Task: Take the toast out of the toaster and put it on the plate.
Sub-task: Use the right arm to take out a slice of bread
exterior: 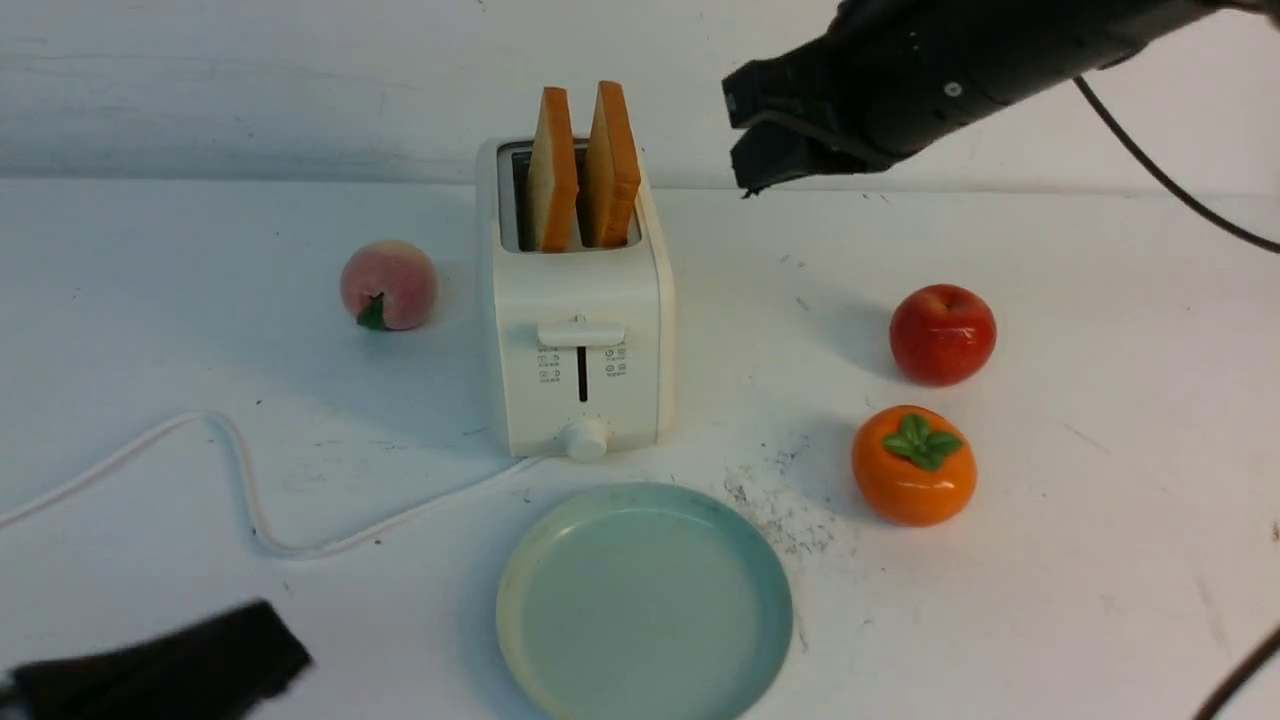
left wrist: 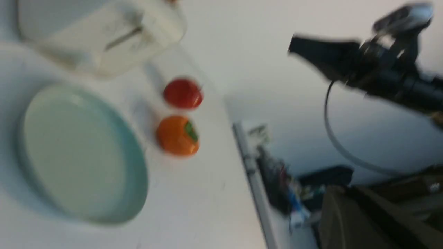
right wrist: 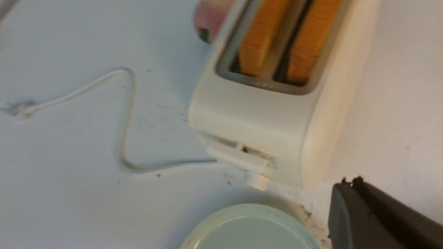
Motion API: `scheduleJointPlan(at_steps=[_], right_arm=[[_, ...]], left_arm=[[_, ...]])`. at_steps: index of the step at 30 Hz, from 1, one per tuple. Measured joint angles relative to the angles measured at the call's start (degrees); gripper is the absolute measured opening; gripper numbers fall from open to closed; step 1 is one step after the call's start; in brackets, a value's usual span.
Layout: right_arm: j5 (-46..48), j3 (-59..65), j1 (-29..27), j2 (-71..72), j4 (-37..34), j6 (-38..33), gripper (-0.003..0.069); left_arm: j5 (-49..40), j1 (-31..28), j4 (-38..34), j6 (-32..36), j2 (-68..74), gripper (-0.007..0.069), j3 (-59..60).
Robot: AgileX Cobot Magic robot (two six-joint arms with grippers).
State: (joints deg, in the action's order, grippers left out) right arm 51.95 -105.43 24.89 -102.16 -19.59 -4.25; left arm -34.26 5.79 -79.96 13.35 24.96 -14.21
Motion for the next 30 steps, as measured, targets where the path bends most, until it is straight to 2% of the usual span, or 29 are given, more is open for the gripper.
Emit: scheduleJointPlan(at_steps=[4, 9, 10, 11, 14, 15, 17, 20, 24, 30], right_arm=[[1.41, -5.18, 0.00, -5.63, 1.36, 3.10, 0.0010], [-0.46, -9.00, 0.00, -10.09, -0.18, 3.64, 0.0060], [-1.83, -9.86, 0.07, -11.37, -1.09, 3.66, 0.0096], [-1.83, -9.94, 0.10, -11.52, -1.09, 3.66, 0.0101], [-5.74, -10.81, 1.45, -13.49, -1.91, 3.16, 0.0210], [-5.97, -10.85, 1.45, -13.49, -1.96, 3.16, 0.0216], [-9.26, -11.24, 2.94, -14.66, -2.03, 0.16, 0.0300], [-11.59, -11.44, 3.42, -15.69, -1.97, -1.71, 0.0353], [-14.10, -11.49, 3.42, -17.49, -1.33, -2.14, 0.0382], [-18.77, -11.49, 3.42, -19.14, -0.71, -2.25, 0.0382]], left_arm=[[-5.81, 0.00, 2.07, 0.58, 12.31, -0.0014, -1.82], [-9.56, 0.00, 2.45, 5.48, 22.98, -0.0014, -6.06], [-11.05, 0.00, 2.74, 7.42, 26.01, -0.0014, -7.51], [-11.27, 0.00, 2.82, 7.65, 26.68, -0.0014, -7.82], [-12.95, 0.00, 3.09, 10.41, 31.24, -0.0014, -9.46], [-13.01, 0.00, 3.09, 10.46, 31.24, -0.0014, -9.52], [-13.01, 0.00, 3.54, 11.03, 33.26, -0.0014, -9.93], [-13.01, 0.00, 3.93, 11.18, 33.78, -0.0014, -9.96], [-13.01, 0.00, 4.32, 11.36, 33.76, -0.0014, -9.96], [-13.01, 0.00, 4.37, 11.42, 33.79, -0.0014, -9.96]])
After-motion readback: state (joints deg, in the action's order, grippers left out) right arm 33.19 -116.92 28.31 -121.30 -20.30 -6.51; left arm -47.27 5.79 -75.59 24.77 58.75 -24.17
